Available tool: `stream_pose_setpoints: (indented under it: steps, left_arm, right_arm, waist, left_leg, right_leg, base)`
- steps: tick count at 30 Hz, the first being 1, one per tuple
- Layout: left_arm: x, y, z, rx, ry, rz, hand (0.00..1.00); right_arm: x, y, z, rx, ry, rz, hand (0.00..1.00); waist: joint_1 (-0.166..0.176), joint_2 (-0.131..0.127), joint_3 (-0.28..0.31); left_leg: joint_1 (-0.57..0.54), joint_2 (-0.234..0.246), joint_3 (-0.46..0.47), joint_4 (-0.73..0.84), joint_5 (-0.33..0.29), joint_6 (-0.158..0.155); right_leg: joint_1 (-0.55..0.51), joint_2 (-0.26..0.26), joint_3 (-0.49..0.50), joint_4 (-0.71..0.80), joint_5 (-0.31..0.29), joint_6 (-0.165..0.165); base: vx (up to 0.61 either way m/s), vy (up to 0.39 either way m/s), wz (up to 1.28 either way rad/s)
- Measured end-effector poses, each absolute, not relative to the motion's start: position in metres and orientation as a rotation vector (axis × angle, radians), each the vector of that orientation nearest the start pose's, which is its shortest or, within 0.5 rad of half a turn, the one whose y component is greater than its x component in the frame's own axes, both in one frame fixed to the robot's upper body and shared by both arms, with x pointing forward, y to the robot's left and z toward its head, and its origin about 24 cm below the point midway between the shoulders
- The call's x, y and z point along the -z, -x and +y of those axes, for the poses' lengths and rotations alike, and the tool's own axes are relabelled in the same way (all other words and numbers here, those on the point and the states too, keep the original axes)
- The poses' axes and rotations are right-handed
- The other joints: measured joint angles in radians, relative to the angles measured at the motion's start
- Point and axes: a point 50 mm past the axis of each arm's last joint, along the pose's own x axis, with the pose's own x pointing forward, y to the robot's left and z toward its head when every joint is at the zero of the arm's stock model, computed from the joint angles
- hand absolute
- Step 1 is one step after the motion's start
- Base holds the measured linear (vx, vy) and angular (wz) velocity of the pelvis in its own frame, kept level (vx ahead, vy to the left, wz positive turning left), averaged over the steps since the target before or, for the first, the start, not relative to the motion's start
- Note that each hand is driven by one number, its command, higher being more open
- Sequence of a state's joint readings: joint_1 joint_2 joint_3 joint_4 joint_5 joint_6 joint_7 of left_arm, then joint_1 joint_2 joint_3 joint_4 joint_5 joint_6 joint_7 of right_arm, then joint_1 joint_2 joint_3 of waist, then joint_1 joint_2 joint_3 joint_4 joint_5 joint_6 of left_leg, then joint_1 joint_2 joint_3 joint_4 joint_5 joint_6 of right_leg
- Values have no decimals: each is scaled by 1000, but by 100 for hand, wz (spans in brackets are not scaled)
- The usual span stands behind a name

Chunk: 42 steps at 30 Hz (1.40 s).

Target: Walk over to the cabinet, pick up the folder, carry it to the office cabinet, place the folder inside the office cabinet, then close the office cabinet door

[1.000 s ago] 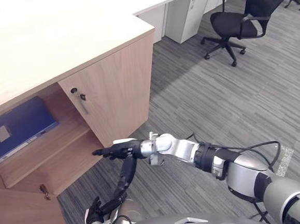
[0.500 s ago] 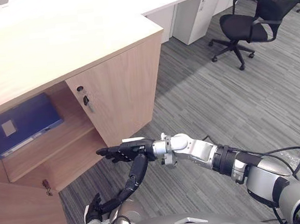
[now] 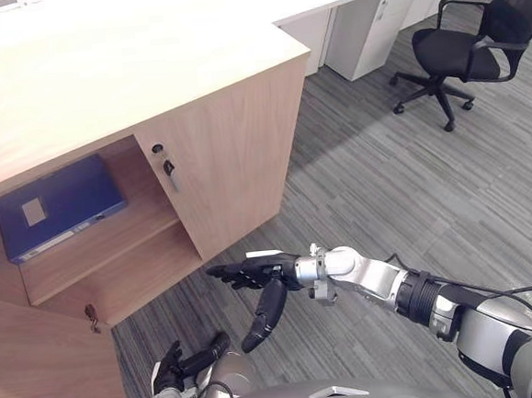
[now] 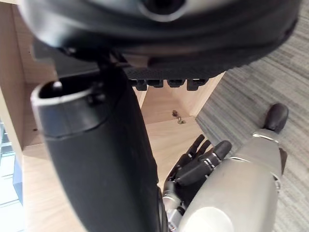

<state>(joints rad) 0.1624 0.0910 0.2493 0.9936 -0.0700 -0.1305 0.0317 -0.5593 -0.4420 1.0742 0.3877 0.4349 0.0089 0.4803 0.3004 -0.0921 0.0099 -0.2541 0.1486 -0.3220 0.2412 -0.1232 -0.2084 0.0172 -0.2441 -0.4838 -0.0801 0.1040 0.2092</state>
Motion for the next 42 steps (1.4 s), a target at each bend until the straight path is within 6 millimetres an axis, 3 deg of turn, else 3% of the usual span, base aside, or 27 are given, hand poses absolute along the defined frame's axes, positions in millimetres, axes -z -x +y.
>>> stream_pose_setpoints:
  steps: [5,8,9,10,11,12,13,14,15,16,17,18,19,20,21,22,23,25,26,27,29,31,32,33,36,42]
  left_arm:
    - [157,-75,219,-382,99,1008,100]
    - [157,-77,217,-358,92,1011,100]
    - [157,-76,216,-346,82,1019,100]
    - [158,-74,217,-336,66,1029,100]
    - [158,-72,218,-333,59,1035,100]
    - [158,-70,219,-329,49,1045,100]
    - [159,-69,219,-320,38,1055,100]
    - [158,-69,220,-316,31,1058,100]
    - [157,-70,223,-325,21,1057,100]
    - [157,-70,224,-330,18,1055,100]
    - [157,-71,223,-333,20,1049,100]
    - [156,-73,224,-334,21,1043,100]
    - [154,-76,226,-347,27,1024,100]
    - [152,-80,231,-366,27,1003,100]
    - [151,-81,232,-372,32,997,100]
    - [152,-83,229,-363,40,998,100]
    - [152,-83,230,-359,41,1001,100]
    - [152,-81,233,-376,39,1018,100]
    - [151,-82,239,-398,34,1011,100]
    - [149,-87,242,-400,27,996,100]
    - [147,-97,240,-391,28,972,100]
    - [146,-98,242,-383,17,970,100]
    - [148,-100,236,-373,31,977,100]
    - [151,-100,224,-347,51,983,100]
    - [154,-96,209,-293,56,1005,100]
    - [151,-101,208,-294,31,976,100]
  right_arm:
    - [11,-259,-57,-1228,538,356,100]
    - [19,-271,-80,-1012,493,371,100]
    - [26,-273,-92,-921,471,398,100]
    - [29,-275,-98,-868,467,407,100]
    - [29,-277,-101,-838,458,411,100]
    - [30,-278,-105,-782,428,408,100]
    - [29,-280,-110,-725,390,401,100]
    - [27,-282,-108,-707,370,392,100]
    - [24,-285,-106,-679,335,375,100]
    - [24,-286,-106,-664,314,369,100]
    - [23,-286,-108,-647,299,365,100]
    - [24,-286,-110,-635,290,362,100]
    - [25,-285,-114,-608,270,360,100]
    - [26,-284,-116,-579,242,364,100]
    - [27,-284,-119,-565,233,364,100]
    - [31,-282,-128,-508,207,382,100]
    - [37,-276,-136,-461,182,406,100]
    - [45,-268,-141,-420,153,434,100]
    - [51,-261,-146,-385,125,451,100]
    - [55,-254,-153,-331,82,461,100]
    - [57,-242,-167,-252,40,459,100]
    - [60,-235,-175,-200,9,466,100]
    - [62,-231,-189,-140,-1,474,100]
    - [62,-229,-200,-78,-6,475,100]
    - [63,-225,-221,37,-18,482,100]
    - [84,-198,-230,101,-23,597,100]
  waist:
    - [5,25,7]
    - [-11,31,10]
    - [-15,35,13]
    - [-20,38,22]
    - [-28,40,29]
    - [-37,43,40]
    - [-50,58,54]
    - [-62,54,62]
    - [-78,53,72]
    - [-84,57,80]
    - [-86,70,94]
    - [-87,74,102]
    - [-89,79,120]
    - [-99,62,134]
    - [-112,65,146]
    - [-120,79,163]
    - [-122,80,169]
    - [-126,87,176]
    - [-137,80,176]
    - [-146,71,174]
    - [-170,60,168]
    - [-192,28,146]
    - [-197,65,128]
    - [-196,90,111]
    - [-207,111,80]
    - [-225,76,30]
  left_leg:
    - [-20,-7,59,136,-104,22]
    - [-26,-64,56,196,-145,59]
    - [-8,-89,53,206,-153,80]
    - [17,-107,51,217,-157,100]
    - [34,-117,49,225,-162,111]
    - [63,-138,46,237,-161,128]
    - [90,-152,40,239,-160,155]
    - [102,-153,31,241,-160,165]
    - [123,-168,20,244,-162,180]
    - [145,-176,11,241,-159,191]
    - [174,-184,-5,235,-160,202]
    - [183,-190,-15,236,-161,207]
    - [191,-205,-36,248,-168,218]
    - [182,-232,-70,281,-188,231]
    - [166,-253,-92,303,-209,228]
    - [158,-267,-125,324,-222,225]
    - [159,-273,-159,325,-220,235]
    - [152,-277,-213,330,-224,238]
    - [146,-283,-265,331,-228,233]
    - [142,-297,-328,332,-233,228]
    - [141,-325,-434,334,-246,212]
    - [142,-350,-520,339,-267,184]
    - [140,-326,-580,343,-286,160]
    - [137,-290,-623,311,-284,154]
    - [141,-221,-679,237,-261,130]
    - [88,-156,-693,223,-216,67]
  right_leg:
    - [-23,-21,67,46,-17,-10]
    - [-71,-97,76,220,-58,-54]
    - [-120,-148,93,378,-66,-113]
    - [-163,-180,133,502,-48,-194]
    - [-191,-196,168,574,-16,-248]
    - [-244,-214,242,686,93,-346]
    - [-286,-217,315,761,232,-373]
    - [-318,-216,350,828,225,-374]
    - [-369,-199,387,983,105,-350]
    - [-385,-175,391,1055,31,-330]
    - [-392,-135,381,1094,-30,-329]
    - [-392,-116,375,1092,-52,-329]
    - [-390,-74,370,1053,-69,-335]
    - [-362,-28,353,921,-2,-333]
    - [-346,-15,358,895,22,-363]
    - [-349,-20,387,919,61,-349]
    - [-391,-9,414,963,59,-345]
    - [-364,29,436,837,-120,-248]
    - [-325,60,445,667,-171,-204]
    - [-295,81,477,524,-181,-179]
    - [-261,92,563,379,-171,-158]
    - [-240,88,627,295,-133,-105]
    - [-235,111,572,312,-149,-42]
    - [-239,130,526,321,-167,-58]
    - [-244,160,445,387,-229,-84]
    - [-199,199,296,374,-273,-133]
  base:
    - [15,73,-38]
    - [54,157,13]
    - [-2,237,34]
    - [-4,236,27]
    - [12,289,22]
    - [15,340,24]
    - [-17,314,26]
    - [4,191,35]
    - [20,33,41]
    - [5,-40,52]
    - [-40,-69,46]
    - [-116,-94,56]
    - [-206,-116,74]
    - [-214,-107,88]
    - [-117,9,107]
    - [15,26,88]
    - [62,33,79]
    - [75,-50,81]
    - [154,-102,142]
    - [177,-140,147]
    - [165,-224,168]
    - [113,-314,159]
    - [223,-331,130]
    - [249,-262,102]
    - [241,-173,77]
    - [160,-118,67]
